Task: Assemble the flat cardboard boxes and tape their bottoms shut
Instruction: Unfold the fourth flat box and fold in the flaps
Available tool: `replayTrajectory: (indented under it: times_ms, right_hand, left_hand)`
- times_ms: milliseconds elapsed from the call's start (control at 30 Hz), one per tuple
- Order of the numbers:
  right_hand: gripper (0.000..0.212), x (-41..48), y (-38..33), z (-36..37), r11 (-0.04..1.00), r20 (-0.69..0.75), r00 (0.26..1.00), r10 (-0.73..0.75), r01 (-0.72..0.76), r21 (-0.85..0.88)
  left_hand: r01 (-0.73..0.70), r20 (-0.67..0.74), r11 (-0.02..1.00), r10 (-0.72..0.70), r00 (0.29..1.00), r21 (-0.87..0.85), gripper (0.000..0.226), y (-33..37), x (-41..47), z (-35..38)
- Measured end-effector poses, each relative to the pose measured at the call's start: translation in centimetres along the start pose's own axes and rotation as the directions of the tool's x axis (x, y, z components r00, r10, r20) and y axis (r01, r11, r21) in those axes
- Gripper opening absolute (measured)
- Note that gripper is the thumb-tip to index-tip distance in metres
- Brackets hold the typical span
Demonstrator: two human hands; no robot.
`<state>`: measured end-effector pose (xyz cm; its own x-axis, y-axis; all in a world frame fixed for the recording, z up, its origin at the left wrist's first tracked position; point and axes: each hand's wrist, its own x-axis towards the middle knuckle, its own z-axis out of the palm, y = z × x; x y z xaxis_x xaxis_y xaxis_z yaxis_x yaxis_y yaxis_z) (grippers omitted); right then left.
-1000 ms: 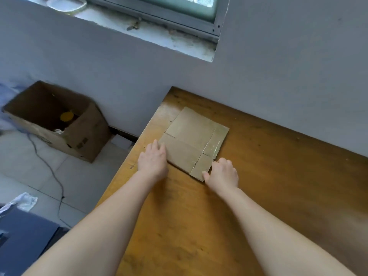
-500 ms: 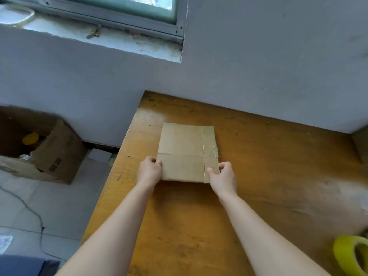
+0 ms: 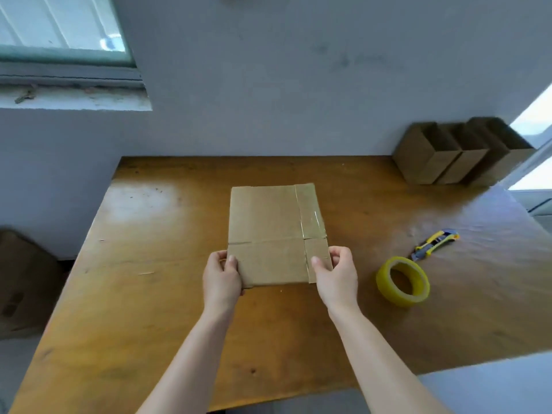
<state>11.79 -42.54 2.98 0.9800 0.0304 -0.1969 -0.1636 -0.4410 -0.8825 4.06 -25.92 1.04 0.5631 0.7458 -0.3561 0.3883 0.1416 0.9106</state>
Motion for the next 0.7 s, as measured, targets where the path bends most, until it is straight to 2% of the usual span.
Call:
replayTrajectory:
  times_ms: [333,700]
  right_hand:
    - [0.022,0.6,6.3,-18.7,0.999,-0.165,0.986,0.000,0.006,0.039]
    - [0.028,5.4,10.4,-31.2,0.996,-0.272,0.961,0.059,-0.037,0.085]
  left_hand:
    - [-0.104,0.125,0.993,0.098,0.987,0.046,0.018,0.5,-12.1,14.0]
    - [-0.181,0.255,0.978,0.150,0.955,0.100,0.028,3.1,-16.4,27.8]
